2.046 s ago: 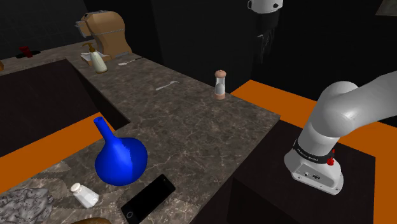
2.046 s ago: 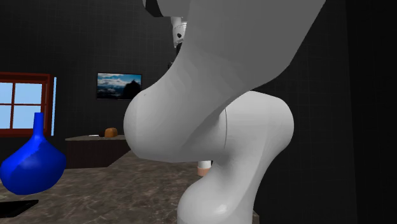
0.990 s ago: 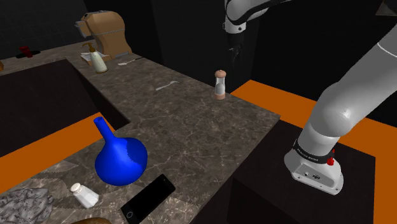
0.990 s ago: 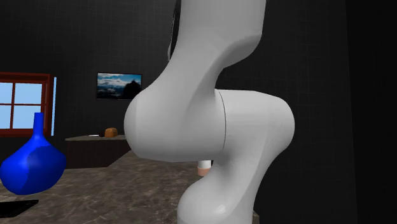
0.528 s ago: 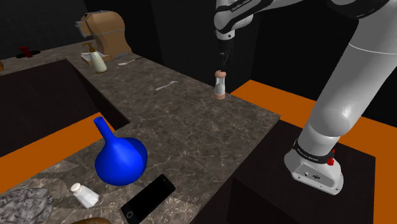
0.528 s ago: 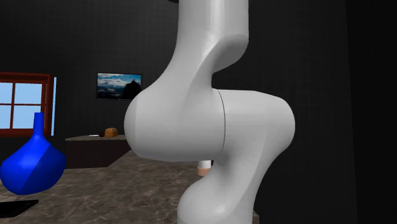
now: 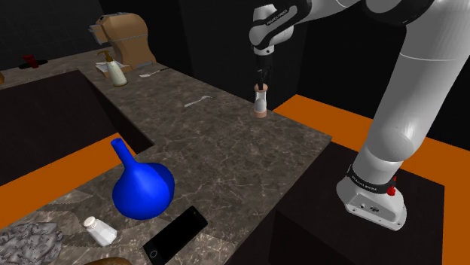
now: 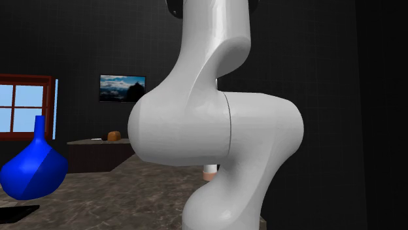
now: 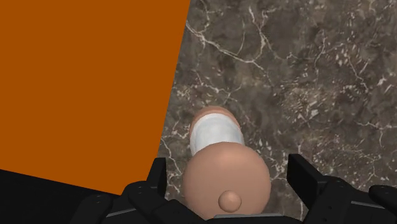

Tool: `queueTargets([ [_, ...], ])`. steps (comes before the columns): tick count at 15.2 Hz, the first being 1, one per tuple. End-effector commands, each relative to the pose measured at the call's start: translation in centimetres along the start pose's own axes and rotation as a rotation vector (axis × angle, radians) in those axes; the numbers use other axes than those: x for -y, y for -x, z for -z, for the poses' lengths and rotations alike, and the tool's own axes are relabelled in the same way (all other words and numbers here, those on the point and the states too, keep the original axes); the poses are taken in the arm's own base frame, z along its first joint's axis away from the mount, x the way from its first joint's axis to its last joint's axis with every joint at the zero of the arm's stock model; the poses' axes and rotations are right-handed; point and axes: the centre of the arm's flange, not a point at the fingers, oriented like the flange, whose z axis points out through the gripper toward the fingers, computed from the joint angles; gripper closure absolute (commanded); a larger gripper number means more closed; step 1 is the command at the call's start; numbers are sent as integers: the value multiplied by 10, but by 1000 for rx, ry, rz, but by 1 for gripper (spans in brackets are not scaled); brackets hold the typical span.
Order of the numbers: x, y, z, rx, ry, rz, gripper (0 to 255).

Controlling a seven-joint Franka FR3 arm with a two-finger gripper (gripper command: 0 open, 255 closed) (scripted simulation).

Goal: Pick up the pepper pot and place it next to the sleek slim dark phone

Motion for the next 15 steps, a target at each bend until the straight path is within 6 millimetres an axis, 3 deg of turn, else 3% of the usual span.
queueTargets([
  [1,1,0,-14,0,0,0,0],
  [9,1,0,-14,0,0,0,0],
  [10,1,0,-14,0,0,0,255],
  [15,1,0,-14,0,0,0,255],
])
